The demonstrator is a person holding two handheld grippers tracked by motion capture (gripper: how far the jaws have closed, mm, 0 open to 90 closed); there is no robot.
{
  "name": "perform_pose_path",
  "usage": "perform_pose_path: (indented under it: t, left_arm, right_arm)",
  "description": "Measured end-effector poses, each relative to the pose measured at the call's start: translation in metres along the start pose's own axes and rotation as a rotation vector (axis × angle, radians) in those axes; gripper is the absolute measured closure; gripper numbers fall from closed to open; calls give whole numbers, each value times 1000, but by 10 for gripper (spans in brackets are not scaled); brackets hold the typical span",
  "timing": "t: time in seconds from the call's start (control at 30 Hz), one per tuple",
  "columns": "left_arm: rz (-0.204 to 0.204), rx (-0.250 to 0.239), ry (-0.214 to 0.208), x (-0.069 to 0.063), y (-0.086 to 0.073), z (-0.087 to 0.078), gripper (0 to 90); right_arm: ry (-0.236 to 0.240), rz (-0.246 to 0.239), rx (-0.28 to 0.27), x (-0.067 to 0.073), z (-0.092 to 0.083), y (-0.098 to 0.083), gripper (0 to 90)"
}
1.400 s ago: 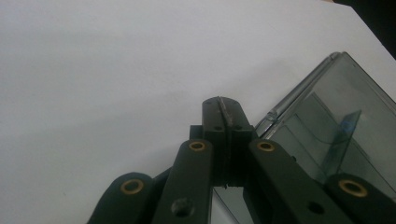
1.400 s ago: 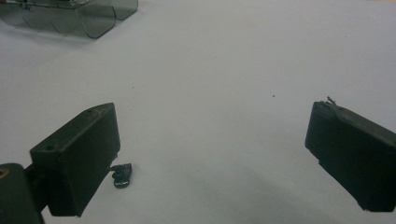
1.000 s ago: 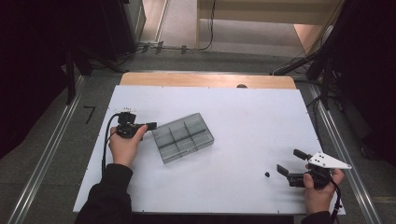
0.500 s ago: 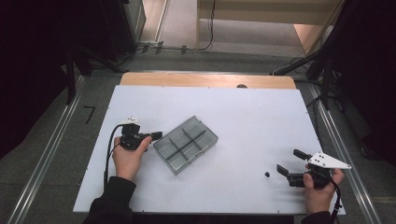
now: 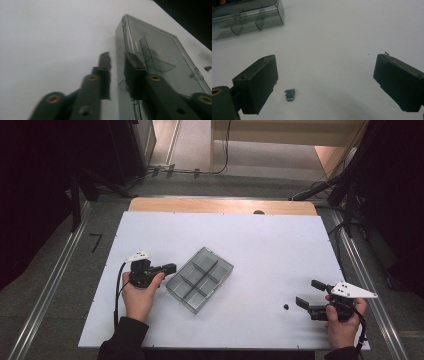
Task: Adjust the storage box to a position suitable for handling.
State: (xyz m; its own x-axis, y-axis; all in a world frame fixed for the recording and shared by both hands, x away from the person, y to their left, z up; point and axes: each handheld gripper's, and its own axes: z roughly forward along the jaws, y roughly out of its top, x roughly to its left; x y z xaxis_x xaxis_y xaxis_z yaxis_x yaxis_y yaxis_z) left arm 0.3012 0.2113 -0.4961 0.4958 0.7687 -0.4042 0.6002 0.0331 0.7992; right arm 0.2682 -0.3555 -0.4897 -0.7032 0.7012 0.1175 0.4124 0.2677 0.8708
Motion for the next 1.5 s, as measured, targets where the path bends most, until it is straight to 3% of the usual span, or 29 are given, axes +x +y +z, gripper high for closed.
perform_pose_path:
  t: [0.03, 0.07, 0.13, 0.17, 0.2, 0.23, 0.27, 0.3, 0.33, 0.37, 0.43, 0.5, 0.57, 0.6, 0.9, 1.2, 1.5]
  left_arm:
    - [4, -22, 9, 0, 0, -3, 709]
    - [9, -37, 22, 0, 1, -6, 604]
    - [33, -59, 7, -1, 2, -12, 590]
    - [59, -64, 32, -4, 3, -15, 476]
    - [85, -65, 63, -7, 3, -18, 476]
    - [102, -74, 73, -9, 3, -22, 376]
    - [104, -84, 74, -11, 3, -25, 323]
    - [113, -89, 79, -12, 2, -28, 323]
    - [120, -91, 86, -14, 2, -31, 194]
    - [123, -96, 97, -15, 1, -34, 194]
    - [121, -107, 94, -16, -2, -41, 88]
    - [115, -130, 83, -15, -6, -49, 9]
    - [116, -143, 63, -15, -11, -56, 0]
    - [116, -146, 59, -15, -14, -59, 0]
    - [152, -134, 41, -17, -42, -66, 0]
    - [159, -121, 55, -15, -56, -67, 0]
    - [159, -131, 45, -14, -58, -66, 0]
  right_arm:
    - [0, 0, 0, 0, 0, 0, 41]
    - [48, -28, 22, 4, 3, 11, 41]
    - [66, -42, 31, 7, 4, 16, 41]
    - [88, -61, 31, 13, 7, 28, 125]
    - [88, -61, 31, 13, 7, 28, 125]
    - [96, -64, 21, 19, 10, 39, 159]
    - [96, -64, 21, 19, 10, 39, 159]
    - [106, -62, 20, 21, 13, 44, 184]
    - [121, -49, 13, 24, 18, 54, 290]
    - [121, -49, 13, 24, 18, 54, 290]
    - [130, -36, 15, 26, 25, 62, 358]
    - [140, -19, 33, 29, 37, 72, 497]
    - [137, -19, 45, 29, 41, 75, 542]
    - [115, -27, 70, 31, 51, 79, 662]
    - [65, -22, 125, 39, 89, 86, 879]
    - [82, -26, 183, 49, 122, 97, 882]
    - [82, -10, 224, 54, 151, 97, 882]
